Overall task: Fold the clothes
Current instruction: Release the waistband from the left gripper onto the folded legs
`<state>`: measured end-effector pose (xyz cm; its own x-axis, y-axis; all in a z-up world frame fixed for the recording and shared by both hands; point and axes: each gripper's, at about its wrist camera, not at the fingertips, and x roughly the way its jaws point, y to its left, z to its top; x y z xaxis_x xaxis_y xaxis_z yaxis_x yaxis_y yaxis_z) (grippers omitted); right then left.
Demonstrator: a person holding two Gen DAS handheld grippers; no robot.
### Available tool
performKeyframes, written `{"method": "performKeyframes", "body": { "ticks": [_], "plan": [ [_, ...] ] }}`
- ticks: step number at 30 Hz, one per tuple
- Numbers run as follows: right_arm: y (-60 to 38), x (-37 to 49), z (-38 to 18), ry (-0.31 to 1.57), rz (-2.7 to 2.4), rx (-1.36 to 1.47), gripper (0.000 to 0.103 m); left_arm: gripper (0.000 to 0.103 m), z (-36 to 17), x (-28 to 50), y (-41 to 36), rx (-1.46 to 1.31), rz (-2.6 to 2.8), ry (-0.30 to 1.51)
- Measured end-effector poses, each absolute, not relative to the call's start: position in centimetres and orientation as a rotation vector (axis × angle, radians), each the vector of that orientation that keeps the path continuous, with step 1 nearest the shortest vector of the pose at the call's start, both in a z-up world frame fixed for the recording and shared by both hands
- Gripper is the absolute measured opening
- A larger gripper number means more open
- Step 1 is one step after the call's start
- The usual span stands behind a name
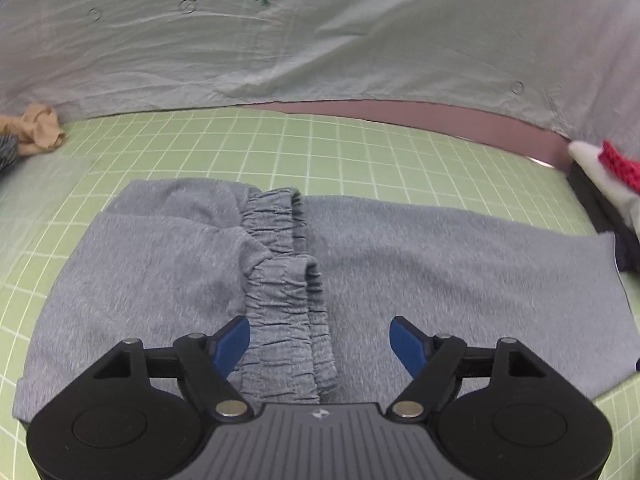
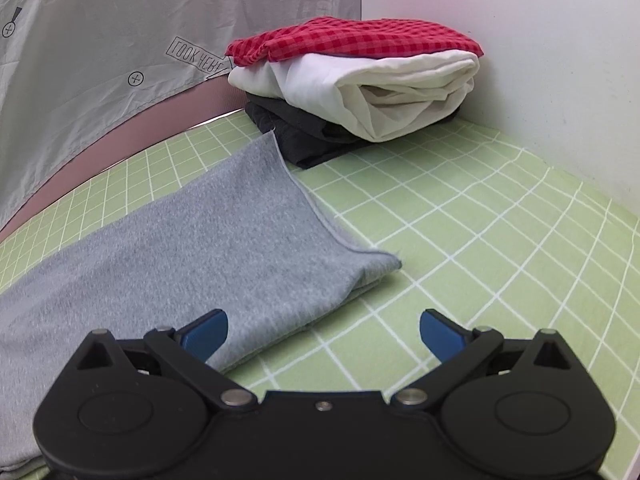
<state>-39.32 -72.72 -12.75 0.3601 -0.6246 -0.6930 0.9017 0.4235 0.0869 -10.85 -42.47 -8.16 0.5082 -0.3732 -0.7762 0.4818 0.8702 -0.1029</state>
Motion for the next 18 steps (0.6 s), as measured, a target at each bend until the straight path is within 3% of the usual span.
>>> {"method": "performKeyframes", "body": {
  "ticks": [18],
  "plan": [
    [-79.2, -31.8, -15.3, 0.71, -0.818, 0.337, 0.103, 0.09, -12.2, -5.3, -36.9, 0.166, -0.124, 0.966]
  ]
}}
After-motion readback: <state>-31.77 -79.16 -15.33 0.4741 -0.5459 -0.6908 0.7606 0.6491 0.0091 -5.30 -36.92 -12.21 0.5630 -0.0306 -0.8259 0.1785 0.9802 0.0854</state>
